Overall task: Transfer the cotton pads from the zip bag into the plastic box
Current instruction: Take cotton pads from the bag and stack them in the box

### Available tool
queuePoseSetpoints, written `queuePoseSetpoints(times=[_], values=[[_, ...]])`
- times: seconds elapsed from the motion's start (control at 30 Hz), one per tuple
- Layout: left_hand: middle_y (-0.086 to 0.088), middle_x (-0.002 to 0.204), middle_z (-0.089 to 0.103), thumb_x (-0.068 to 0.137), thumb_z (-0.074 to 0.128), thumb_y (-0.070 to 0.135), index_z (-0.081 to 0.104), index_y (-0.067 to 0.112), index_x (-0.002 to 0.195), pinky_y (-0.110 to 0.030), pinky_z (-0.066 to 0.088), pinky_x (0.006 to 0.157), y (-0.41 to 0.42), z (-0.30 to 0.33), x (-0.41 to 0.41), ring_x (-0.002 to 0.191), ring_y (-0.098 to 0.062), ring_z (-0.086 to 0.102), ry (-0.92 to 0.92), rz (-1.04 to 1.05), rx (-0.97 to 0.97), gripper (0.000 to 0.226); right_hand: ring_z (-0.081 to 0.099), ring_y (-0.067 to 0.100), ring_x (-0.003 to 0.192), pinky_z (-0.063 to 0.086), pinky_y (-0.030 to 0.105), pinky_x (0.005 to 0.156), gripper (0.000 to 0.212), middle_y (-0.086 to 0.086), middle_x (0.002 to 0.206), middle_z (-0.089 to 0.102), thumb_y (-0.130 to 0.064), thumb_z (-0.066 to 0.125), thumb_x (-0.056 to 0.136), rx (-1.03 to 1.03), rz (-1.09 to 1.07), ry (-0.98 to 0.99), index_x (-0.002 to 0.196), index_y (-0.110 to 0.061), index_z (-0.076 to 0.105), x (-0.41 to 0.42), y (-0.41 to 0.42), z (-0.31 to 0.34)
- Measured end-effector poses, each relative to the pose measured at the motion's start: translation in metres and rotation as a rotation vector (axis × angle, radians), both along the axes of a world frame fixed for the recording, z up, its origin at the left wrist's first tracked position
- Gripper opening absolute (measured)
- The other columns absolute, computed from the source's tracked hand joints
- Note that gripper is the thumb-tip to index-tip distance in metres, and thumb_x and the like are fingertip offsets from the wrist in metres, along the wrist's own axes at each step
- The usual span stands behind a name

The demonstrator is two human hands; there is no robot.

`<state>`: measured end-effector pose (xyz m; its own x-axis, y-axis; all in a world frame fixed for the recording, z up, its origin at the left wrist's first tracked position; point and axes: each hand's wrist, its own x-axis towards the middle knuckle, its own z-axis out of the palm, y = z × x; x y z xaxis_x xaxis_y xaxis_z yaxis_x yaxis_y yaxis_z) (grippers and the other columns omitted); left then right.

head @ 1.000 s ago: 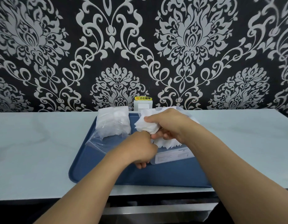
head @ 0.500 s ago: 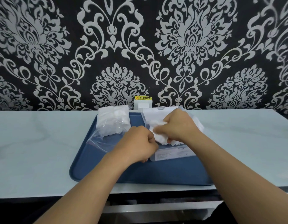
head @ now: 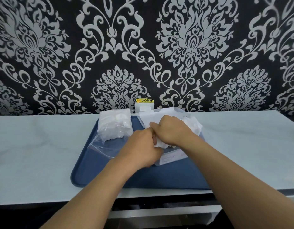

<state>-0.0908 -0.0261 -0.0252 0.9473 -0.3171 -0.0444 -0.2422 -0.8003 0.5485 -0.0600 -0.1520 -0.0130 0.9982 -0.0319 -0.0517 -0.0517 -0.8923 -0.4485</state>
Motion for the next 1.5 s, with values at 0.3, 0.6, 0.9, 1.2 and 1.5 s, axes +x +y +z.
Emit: queuePoseSetpoints(times=[0.3, 0.6, 0.9, 1.2, 1.5], values=[[-0.004, 0.107, 0.056, 0.080, 0.069, 0.040, 0.048, 0.017, 0.114, -0.034, 0.046, 0.069, -0.003, 0.005, -0.004, 0.095, -0.026, 0.057, -0.097, 0.111, 0.126, 0.046, 0.053, 0.023, 0.050, 0.050, 0.033, 0.056, 0.039, 0.006, 0.051, 0.057, -0.021, 0.061, 0.088, 0.232, 0.046, -0.313, 0.054, -0.003, 0.055, -0.006, -0.016, 0.003], [-0.002, 0.093, 0.060, 0.074, 0.080, 0.047, 0.072, 0.018, 0.088, -0.033, 0.052, 0.070, -0.007, 0.011, 0.010, 0.089, -0.027, 0.064, -0.196, 0.185, 0.222, 0.033, 0.067, 0.012, 0.091, 0.055, 0.029, 0.086, 0.029, -0.009, 0.086, 0.077, -0.006, 0.057, 0.085, -0.002, 0.203, 0.214, 0.082, -0.021, 0.082, -0.029, -0.050, 0.012], [-0.006, 0.098, 0.054, 0.088, 0.058, 0.012, 0.064, 0.012, 0.114, -0.034, 0.045, 0.068, -0.013, 0.008, 0.023, 0.083, -0.025, 0.052, -0.027, 0.136, 0.401, 0.026, 0.064, 0.009, 0.093, 0.049, 0.019, 0.083, 0.025, -0.014, 0.092, 0.069, -0.010, 0.059, 0.089, 0.071, 0.291, 0.174, 0.102, -0.021, 0.077, -0.024, -0.055, 0.004], [-0.002, 0.086, 0.055, 0.093, 0.048, 0.021, 0.065, 0.023, 0.111, -0.031, 0.044, 0.062, 0.000, 0.010, 0.021, 0.070, -0.022, 0.054, 0.033, 0.042, 0.326, 0.026, 0.055, 0.003, 0.054, 0.047, 0.022, 0.056, 0.030, -0.005, 0.066, 0.065, -0.002, 0.051, 0.084, 0.141, 0.373, 0.014, 0.098, -0.018, 0.070, -0.021, -0.017, 0.009], [-0.001, 0.086, 0.068, 0.084, 0.064, 0.041, 0.070, 0.027, 0.091, -0.032, 0.050, 0.065, 0.017, 0.024, 0.002, 0.083, -0.024, 0.064, -0.220, 0.054, 0.053, 0.017, 0.065, 0.006, 0.057, 0.056, 0.022, 0.060, 0.029, -0.003, 0.065, 0.071, 0.000, 0.054, 0.083, 0.257, 0.344, -0.074, 0.088, -0.016, 0.078, -0.025, -0.016, 0.020]])
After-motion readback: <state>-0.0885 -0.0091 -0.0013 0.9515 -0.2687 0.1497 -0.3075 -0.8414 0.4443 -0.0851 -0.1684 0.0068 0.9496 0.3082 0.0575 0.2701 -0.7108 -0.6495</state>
